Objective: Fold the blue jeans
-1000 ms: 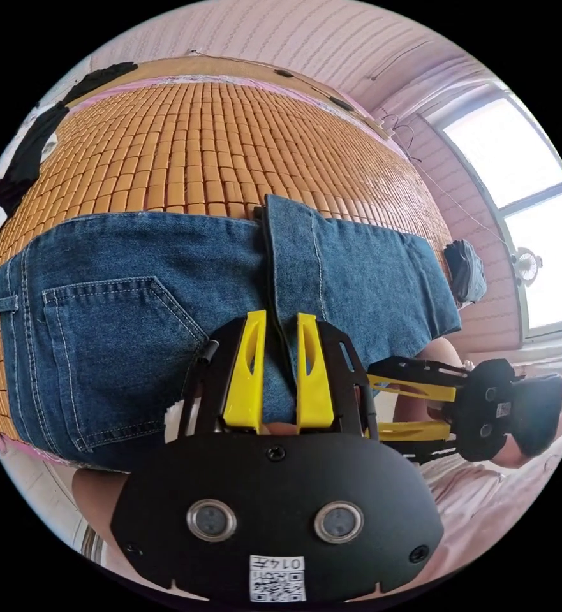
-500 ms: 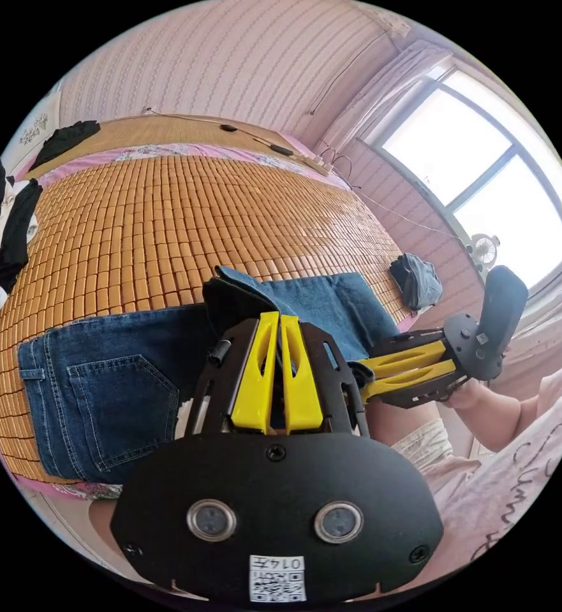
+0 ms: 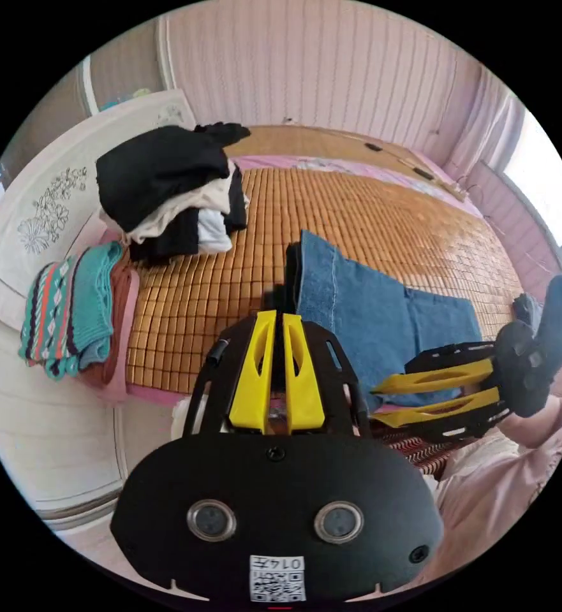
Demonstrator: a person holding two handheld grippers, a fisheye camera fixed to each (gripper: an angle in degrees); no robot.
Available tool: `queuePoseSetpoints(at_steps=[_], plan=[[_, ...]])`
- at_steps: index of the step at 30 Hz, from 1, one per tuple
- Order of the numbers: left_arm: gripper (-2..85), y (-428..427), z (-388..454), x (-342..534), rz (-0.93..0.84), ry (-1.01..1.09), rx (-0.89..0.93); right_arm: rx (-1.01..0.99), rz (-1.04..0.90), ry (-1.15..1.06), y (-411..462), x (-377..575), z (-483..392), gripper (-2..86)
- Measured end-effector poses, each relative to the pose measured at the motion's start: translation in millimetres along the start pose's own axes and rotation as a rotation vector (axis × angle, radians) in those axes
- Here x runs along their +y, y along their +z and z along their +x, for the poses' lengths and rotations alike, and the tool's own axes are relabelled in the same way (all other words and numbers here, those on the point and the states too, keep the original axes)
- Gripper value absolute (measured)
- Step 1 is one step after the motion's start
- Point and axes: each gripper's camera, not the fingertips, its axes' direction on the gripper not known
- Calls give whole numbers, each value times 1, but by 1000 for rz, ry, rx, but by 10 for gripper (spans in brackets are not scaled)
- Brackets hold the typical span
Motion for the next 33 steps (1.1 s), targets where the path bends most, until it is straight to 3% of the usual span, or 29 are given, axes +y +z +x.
queuePoseSetpoints(at_steps=[3,7,13,17,19,22,23,27,29,32,33], plan=[[-8,24,-17,23,7,-91,153,-48,-75,21,16,25,8,71],[0,21,-2,37,46,-66,186,146,-56,175,-29,109,39,57],[-7,20,75,42,91,141,368,265,-126,438,-55,200,77,8],[-9,39,189,57,19,435,489,306,-157,318,-30,147,102,-2],[-9,49,228,66,-5,548,440,333,-207,248,-16,107,120,-3],[-9,72,264,82,-23,660,224,436,-285,226,12,63,155,-4],[-9,75,267,89,21,689,227,418,-420,234,39,59,174,-5],[-9,78,264,84,-23,635,290,333,-481,211,31,48,193,-7],[-9,70,259,82,16,605,320,381,-423,196,7,41,199,-8],[-9,91,262,90,-43,634,257,363,-465,237,19,46,225,-8],[-9,92,259,94,20,633,279,354,-444,241,15,47,227,-8]])
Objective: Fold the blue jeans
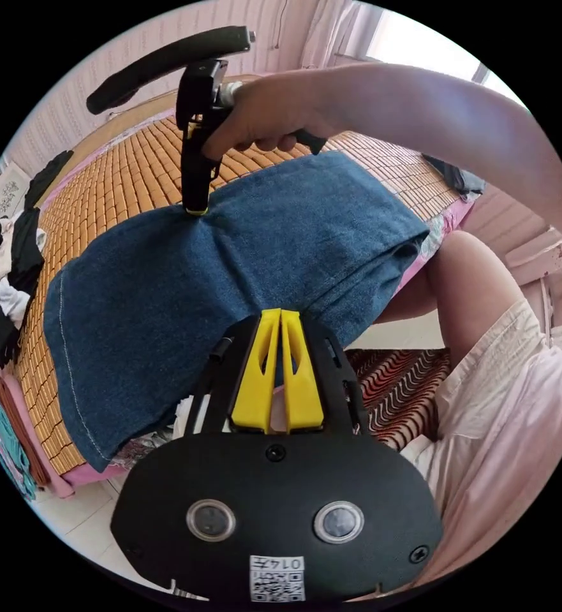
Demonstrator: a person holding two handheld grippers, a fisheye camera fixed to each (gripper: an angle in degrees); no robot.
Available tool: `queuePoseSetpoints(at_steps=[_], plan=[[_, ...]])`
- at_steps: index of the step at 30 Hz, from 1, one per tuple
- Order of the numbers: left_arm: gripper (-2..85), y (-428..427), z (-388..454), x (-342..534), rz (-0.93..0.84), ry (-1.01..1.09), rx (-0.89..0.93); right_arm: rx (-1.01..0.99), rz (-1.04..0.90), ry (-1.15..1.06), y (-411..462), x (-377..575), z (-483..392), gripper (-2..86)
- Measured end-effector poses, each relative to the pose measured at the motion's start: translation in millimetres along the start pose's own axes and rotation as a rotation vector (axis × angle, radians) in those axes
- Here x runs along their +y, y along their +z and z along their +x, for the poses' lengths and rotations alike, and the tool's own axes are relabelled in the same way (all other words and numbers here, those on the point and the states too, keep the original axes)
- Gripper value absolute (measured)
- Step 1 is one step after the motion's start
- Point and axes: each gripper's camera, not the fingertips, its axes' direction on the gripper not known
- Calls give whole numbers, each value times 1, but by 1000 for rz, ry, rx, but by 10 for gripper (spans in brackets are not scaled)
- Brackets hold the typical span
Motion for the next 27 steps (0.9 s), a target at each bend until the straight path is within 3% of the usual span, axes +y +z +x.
queuePoseSetpoints(at_steps=[3,6,10,12,14,17,22,27], plan=[[-9,2,-1,-3,2,-9,0,-55,-2,-1,-8,11,20,-9],[-8,-4,4,-9,37,34,23,-155,153,81,-37,67,47,-8],[-4,-18,24,-20,215,122,58,-231,366,374,-65,221,83,1],[9,-19,25,-37,297,124,136,-257,352,504,-58,285,88,22],[30,-13,13,-60,313,107,225,-329,257,661,-38,348,90,102],[71,6,-6,-114,276,111,284,-413,219,755,-18,389,89,149],[117,50,-23,-212,176,75,354,-593,284,819,-4,420,101,130],[96,127,-5,-288,-159,135,352,-600,278,802,-8,442,109,62]])
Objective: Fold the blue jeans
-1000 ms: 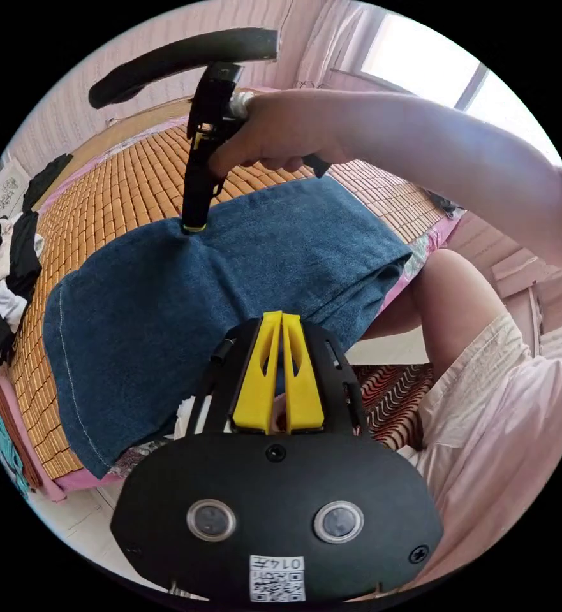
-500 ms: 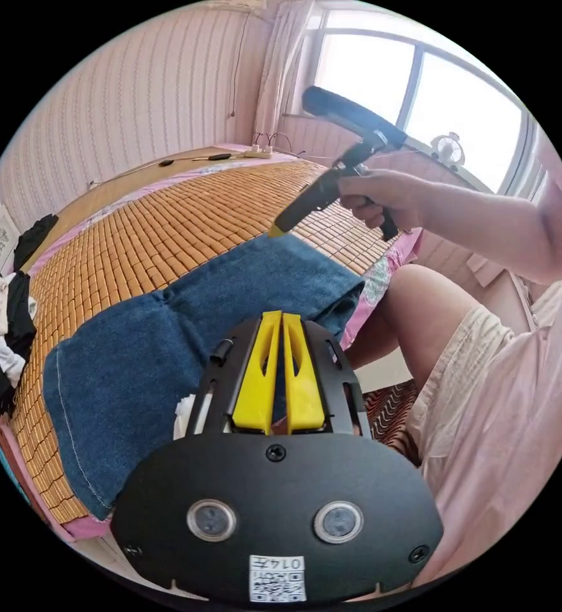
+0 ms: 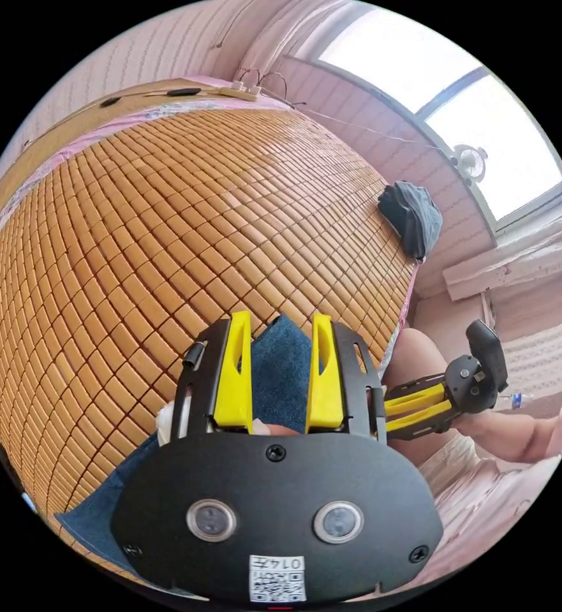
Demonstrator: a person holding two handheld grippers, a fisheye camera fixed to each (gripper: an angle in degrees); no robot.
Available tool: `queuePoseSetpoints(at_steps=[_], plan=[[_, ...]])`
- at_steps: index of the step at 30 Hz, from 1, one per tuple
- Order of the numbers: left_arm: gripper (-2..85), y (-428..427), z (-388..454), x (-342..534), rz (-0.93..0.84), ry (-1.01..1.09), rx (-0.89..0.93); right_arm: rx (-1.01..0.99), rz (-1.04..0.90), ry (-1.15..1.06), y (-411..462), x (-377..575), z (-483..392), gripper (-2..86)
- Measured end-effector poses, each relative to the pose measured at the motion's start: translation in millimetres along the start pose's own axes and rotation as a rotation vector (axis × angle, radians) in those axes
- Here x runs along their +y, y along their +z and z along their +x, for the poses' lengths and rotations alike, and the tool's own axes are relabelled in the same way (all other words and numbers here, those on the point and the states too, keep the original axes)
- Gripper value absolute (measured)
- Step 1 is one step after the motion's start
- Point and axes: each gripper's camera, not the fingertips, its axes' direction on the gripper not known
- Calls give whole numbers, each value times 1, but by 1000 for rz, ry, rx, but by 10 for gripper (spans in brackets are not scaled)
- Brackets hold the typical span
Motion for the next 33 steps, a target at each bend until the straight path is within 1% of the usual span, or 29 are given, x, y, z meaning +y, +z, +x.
queuePoseSetpoints(at_steps=[2,3,5,7,8,10,12,14,15,17,18,19,20,21,22,23,24,26,27,28,29,30,32,33], plan=[[66,15,-6,-12,-79,-1,18,-35,21,-29,-16,7,3,39],[53,15,-9,-18,-87,14,41,-45,31,-35,-21,10,4,35],[37,16,-13,-26,-100,33,27,-98,91,-51,-43,21,10,23],[24,13,-17,-34,-71,37,25,-146,163,-53,-67,30,19,17],[17,8,-21,-43,-32,10,62,-166,207,-48,-85,38,27,15],[11,-6,-23,-57,56,-20,141,-143,290,-54,-118,53,35,12],[7,-36,-17,-75,187,11,229,-96,383,-76,-157,71,38,10],[5,-64,-14,-79,282,53,262,-39,511,-140,-208,96,28,9],[4,-84,-15,-74,342,79,276,-36,536,-164,-219,101,23,8],[4,-114,-24,-56,417,101,285,-34,585,-290,-250,111,-9,9],[4,-133,-34,-35,458,102,277,-35,582,-331,-254,111,-20,10],[4,-142,-40,-22,480,99,266,-50,560,-421,-255,108,-46,11],[4,-159,-53,8,518,75,230,-78,522,-513,-248,101,-76,12],[5,-175,-69,43,549,34,178,-95,494,-560,-242,96,-92,13],[6,-181,-77,61,561,10,143,-124,423,-648,-222,84,-127,15],[8,-186,-93,93,562,-69,60,-132,339,-696,-195,70,-159,20],[11,-181,-112,122,530,-197,-41,-129,297,-720,-179,64,-173,22],[26,-165,-136,163,469,-357,-166,17,92,-743,-101,44,-201,39],[35,-152,-147,185,428,-433,-173,48,41,-735,-83,41,-203,41],[39,-146,-152,194,417,-468,-158,97,-61,-736,-58,39,-203,46],[42,-137,-156,210,421,-521,-116,143,-77,-737,-53,43,-204,50],[43,-128,-155,221,446,-548,-90,147,-62,-733,-57,46,-204,50],[42,-113,-151,224,462,-572,-59,123,54,-690,-86,53,-202,45],[42,-102,-148,219,483,-572,-16,121,77,-687,-92,55,-202,43]])
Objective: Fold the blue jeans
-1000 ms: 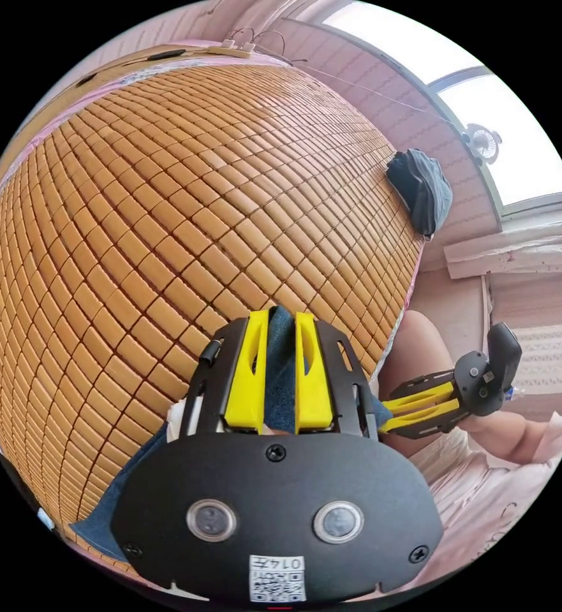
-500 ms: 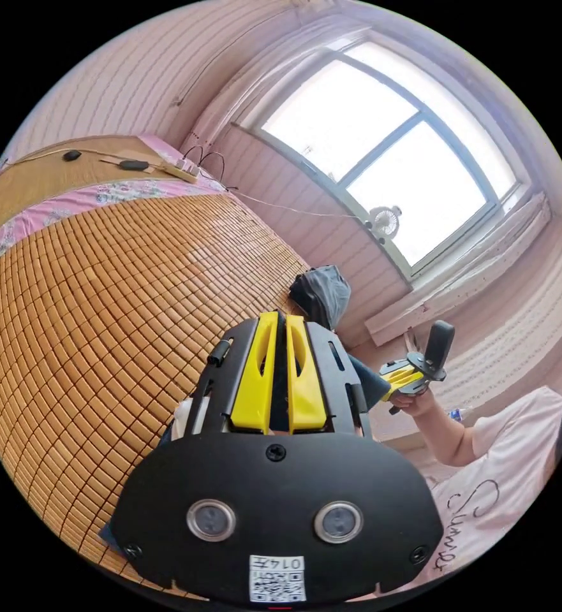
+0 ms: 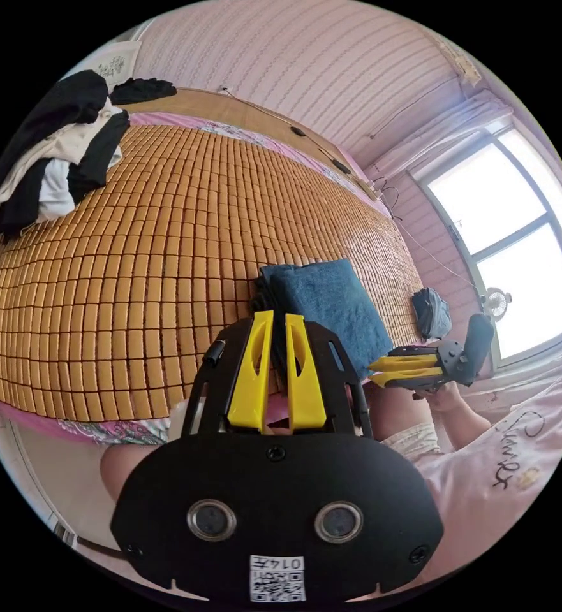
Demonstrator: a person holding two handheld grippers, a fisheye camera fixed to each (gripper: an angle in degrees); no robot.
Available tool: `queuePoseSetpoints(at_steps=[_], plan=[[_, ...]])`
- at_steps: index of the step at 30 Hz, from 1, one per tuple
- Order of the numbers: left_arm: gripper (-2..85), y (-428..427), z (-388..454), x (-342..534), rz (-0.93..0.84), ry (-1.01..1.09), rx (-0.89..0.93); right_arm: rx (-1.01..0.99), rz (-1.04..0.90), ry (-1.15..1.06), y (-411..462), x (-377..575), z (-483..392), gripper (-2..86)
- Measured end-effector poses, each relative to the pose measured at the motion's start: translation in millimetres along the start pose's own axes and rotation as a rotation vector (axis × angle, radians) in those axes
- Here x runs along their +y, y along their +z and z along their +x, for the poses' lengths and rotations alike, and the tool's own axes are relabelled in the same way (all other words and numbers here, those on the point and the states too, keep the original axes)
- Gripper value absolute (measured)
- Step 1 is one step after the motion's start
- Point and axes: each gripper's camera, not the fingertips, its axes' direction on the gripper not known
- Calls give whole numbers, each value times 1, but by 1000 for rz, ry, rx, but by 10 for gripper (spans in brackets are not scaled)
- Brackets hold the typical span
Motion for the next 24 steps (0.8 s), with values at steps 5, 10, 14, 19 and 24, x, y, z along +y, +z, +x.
queuePoseSetpoints(at_steps=[5,10,14,19,24], plan=[[51,67,18,-1,-26,-12,30,110,-108,50,29,-5,4,2],[51,103,12,0,-56,44,-58,23,-50,60,-8,1,17,-2],[102,92,6,-5,-22,11,-88,55,152,199,-95,23,64,47],[175,135,-14,-10,-141,-95,-26,55,119,459,-112,50,154,155],[157,156,-16,-15,-181,-75,23,-229,118,550,-101,63,194,135]])
